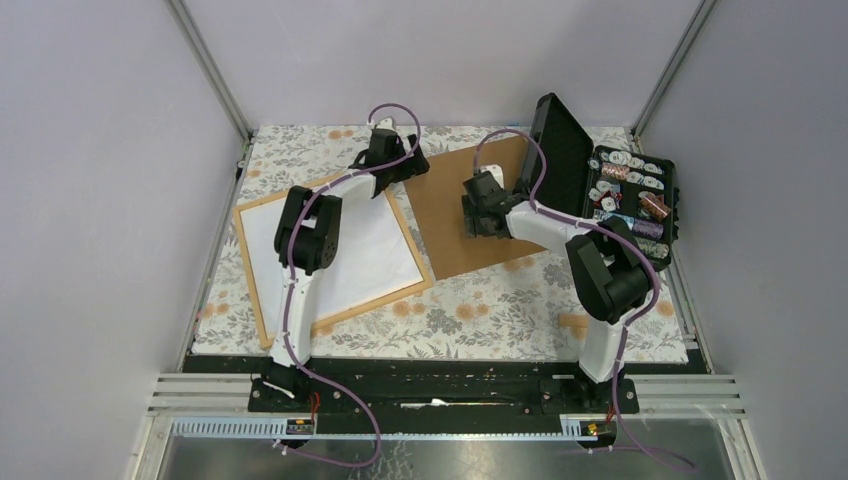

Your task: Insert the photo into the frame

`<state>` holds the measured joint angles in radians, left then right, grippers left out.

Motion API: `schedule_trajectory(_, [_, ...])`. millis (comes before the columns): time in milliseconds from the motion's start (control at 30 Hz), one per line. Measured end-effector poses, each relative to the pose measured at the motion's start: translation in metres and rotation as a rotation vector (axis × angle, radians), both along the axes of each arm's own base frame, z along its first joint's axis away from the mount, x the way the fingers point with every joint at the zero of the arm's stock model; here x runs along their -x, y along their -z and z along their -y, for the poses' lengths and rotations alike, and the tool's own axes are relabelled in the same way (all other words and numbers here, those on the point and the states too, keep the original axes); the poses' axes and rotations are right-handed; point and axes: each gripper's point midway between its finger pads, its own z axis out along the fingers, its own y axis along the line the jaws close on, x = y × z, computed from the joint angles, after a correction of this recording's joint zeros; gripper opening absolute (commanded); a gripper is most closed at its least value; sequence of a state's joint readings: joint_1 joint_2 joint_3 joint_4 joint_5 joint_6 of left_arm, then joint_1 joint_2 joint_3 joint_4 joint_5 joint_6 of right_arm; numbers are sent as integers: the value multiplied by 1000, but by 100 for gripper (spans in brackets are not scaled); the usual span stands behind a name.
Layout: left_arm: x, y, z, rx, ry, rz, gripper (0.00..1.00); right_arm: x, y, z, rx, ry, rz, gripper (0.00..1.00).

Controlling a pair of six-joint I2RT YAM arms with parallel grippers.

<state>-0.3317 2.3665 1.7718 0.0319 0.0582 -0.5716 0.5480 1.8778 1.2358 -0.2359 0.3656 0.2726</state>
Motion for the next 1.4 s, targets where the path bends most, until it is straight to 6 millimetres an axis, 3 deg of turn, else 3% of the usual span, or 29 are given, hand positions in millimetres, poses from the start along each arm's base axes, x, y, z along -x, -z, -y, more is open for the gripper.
schedule_trajectory(233, [5,1,-3,2,-15,-30,99,1,3,-8,22,-31,-28,80])
schedule_trajectory(367, [19,1,-11,11,-61,-90,99,9,10,-29,-45,-65,-67,77])
schedule_trajectory(533, [37,-6,-19,48,-130,-133,99,18,22,-35,-88,-54,-95,73])
schedule_trajectory(967, [47,-4,-7,131,-114,-175,99,28,31,-48,-148,-77,-83,74])
schedule_trajectory(1100, [71,-8,-1,133,-31,-182,99,36,31,-50,-202,-89,-38,73])
schedule_trajectory(1167, [87,-15,0,124,-2,-183,99,52,30,-60,-245,-135,-38,74])
schedule_trajectory(1300, [120,-46,6,127,48,-149,99,85,27,-81,-322,-230,-62,74])
schedule_trajectory(1400, [141,-69,14,158,88,-112,99,98,24,-86,-365,-255,-80,74])
